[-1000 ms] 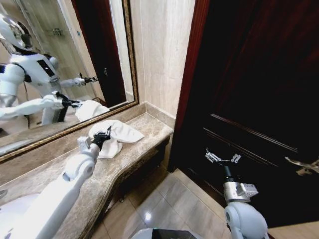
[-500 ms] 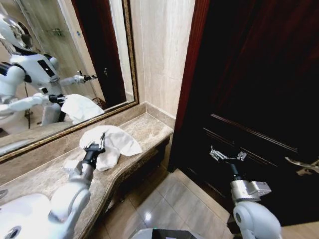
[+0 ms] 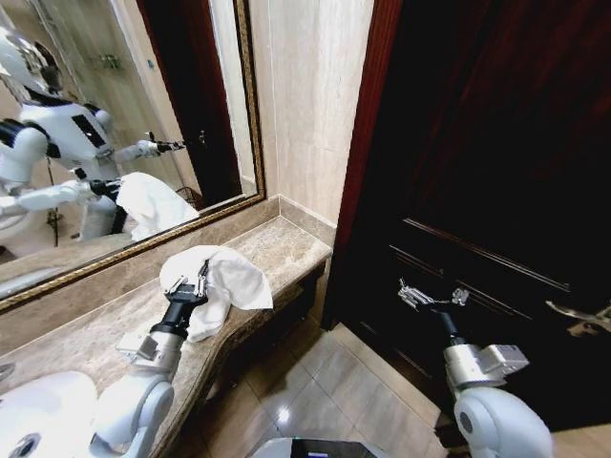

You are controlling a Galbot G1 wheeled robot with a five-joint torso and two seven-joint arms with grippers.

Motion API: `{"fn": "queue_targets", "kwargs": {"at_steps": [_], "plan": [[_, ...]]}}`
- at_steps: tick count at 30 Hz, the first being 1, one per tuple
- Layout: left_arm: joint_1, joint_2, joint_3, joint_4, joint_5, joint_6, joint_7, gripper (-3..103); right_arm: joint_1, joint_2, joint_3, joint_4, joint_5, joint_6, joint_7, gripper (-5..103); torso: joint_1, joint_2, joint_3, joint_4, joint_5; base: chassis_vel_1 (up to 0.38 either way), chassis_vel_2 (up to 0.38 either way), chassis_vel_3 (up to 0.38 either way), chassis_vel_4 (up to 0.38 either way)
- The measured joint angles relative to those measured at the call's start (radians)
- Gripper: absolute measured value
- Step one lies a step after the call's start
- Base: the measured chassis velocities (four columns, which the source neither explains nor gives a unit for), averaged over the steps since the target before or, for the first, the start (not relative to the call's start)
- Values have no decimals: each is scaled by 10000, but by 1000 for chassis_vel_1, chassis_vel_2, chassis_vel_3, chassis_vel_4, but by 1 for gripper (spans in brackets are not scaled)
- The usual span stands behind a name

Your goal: Discard the used towel into the hamper.

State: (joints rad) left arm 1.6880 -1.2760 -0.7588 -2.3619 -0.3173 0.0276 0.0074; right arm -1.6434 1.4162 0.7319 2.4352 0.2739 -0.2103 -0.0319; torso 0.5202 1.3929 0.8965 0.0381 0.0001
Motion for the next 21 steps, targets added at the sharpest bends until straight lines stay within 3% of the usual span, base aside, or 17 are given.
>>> {"fn": "queue_targets", "kwargs": {"at_steps": [21], "plan": [[177,-194,297,-425,552,-75,-189,11,-370,143,18,119,-80,236,-150,100,-1,0,-1,0,-2,49,-49,-63,54]]}}
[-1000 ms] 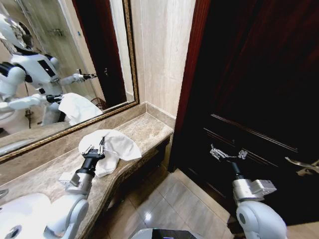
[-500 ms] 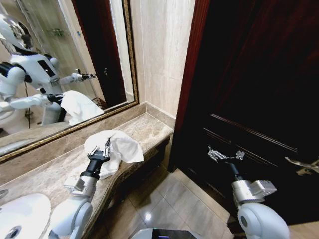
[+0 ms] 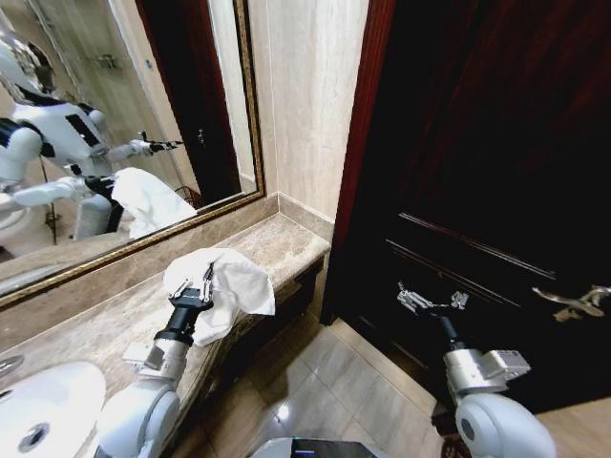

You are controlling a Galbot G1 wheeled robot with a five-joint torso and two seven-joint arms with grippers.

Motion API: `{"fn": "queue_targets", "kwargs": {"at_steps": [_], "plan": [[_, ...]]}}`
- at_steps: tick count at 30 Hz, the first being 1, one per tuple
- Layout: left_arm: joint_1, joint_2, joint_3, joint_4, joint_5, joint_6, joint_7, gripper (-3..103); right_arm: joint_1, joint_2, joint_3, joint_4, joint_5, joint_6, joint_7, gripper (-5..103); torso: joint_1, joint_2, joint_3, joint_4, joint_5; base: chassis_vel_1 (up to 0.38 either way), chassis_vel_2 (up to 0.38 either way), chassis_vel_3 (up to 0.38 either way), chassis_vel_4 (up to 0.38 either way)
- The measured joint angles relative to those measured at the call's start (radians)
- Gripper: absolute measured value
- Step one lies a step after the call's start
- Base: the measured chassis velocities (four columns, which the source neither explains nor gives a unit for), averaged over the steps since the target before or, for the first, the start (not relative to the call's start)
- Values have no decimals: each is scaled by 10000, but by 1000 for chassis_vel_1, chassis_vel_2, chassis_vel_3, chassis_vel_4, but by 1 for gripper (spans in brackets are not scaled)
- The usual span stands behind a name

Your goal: Discard the used towel into the hamper.

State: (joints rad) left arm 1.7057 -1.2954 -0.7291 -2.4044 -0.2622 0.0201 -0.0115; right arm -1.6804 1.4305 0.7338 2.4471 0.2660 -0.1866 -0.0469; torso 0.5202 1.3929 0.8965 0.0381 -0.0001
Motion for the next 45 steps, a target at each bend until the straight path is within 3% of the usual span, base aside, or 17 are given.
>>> {"fn": "queue_targets", "kwargs": {"at_steps": [25,45], "plan": [[-155,96,513,-28,328,152,-97,11,-468,220,109,185,-345,391,6,100,0,0,0,2,1,90,-96,-85,97],[-196,75,536,-11,360,64,-68,11,-547,345,3,308,-453,502,347,100,2,-1,1,0,1,-46,-66,-67,-47]]}}
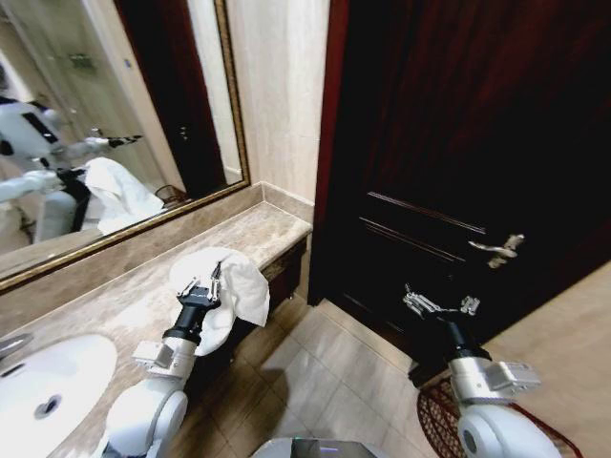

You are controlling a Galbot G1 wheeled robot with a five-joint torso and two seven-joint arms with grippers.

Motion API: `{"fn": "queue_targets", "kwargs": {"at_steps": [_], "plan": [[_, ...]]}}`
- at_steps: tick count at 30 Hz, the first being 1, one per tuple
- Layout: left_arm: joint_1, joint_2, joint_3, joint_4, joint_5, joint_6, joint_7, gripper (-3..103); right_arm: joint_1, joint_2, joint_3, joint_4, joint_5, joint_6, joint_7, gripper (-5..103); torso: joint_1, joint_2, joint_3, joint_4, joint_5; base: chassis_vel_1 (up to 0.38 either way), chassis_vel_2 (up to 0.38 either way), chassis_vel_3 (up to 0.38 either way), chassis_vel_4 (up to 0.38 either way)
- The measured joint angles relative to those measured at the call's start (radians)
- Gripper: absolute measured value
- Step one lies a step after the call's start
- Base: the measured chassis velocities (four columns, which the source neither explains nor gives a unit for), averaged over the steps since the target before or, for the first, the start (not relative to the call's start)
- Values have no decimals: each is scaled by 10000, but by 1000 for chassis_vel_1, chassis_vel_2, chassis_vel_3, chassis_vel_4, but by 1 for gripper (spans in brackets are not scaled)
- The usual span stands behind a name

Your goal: Discard the used towel into the hamper.

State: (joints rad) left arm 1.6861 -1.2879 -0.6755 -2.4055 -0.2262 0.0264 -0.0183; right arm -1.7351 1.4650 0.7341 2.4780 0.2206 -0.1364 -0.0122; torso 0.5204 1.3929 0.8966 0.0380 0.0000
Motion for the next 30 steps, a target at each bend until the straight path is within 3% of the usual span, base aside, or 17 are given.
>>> {"fn": "queue_targets", "kwargs": {"at_steps": [30], "plan": [[-158,87,114,278,-47,-184,-45,11,-359,227,72,224,-134,336,104,100,-1,-1,0,1,1,-122,-122,-116,-126]]}}
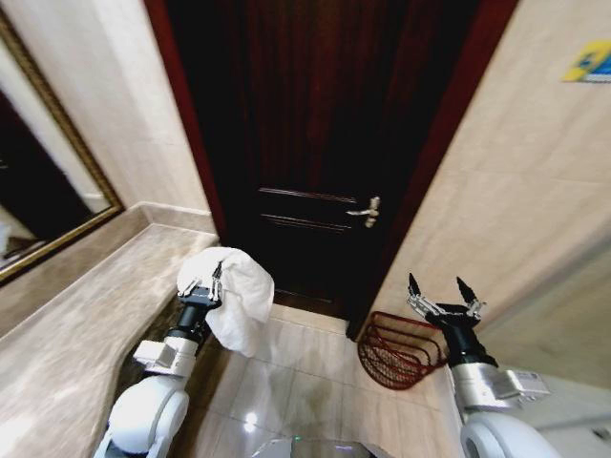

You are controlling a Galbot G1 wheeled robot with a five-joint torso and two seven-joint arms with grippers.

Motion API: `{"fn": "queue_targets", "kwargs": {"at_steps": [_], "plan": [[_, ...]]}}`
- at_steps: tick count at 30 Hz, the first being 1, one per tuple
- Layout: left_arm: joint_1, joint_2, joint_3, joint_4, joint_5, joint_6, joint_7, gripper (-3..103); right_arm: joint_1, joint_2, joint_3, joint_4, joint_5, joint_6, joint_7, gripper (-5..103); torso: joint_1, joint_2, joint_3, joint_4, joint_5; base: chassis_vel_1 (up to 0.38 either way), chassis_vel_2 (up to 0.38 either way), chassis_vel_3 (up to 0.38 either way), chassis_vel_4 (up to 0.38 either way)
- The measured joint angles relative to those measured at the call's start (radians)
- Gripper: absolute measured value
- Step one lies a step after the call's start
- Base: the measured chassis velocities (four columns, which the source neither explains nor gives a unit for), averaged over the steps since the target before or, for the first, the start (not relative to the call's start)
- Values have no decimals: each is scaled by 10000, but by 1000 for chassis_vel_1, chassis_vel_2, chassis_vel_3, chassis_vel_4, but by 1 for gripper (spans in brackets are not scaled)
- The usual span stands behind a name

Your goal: Discard the used towel into the hamper.

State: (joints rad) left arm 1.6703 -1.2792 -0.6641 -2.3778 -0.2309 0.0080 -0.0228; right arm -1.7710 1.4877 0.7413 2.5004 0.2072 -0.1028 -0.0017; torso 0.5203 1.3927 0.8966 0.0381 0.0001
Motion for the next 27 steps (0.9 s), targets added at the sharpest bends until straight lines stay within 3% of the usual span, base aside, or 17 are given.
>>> {"fn": "queue_targets", "kwargs": {"at_steps": [19,27], "plan": [[13,-72,-40,76,-227,-339,29,11,21,22,-127,-16,-54,110,18,100,-7,-12,-10,2,-1,-51,-48,-45,-50],[45,-94,-40,65,-182,-297,28,11,29,-28,-134,-38,-45,131,20,100,-219,-472,-255,2,-1,0,0,0,0]]}}
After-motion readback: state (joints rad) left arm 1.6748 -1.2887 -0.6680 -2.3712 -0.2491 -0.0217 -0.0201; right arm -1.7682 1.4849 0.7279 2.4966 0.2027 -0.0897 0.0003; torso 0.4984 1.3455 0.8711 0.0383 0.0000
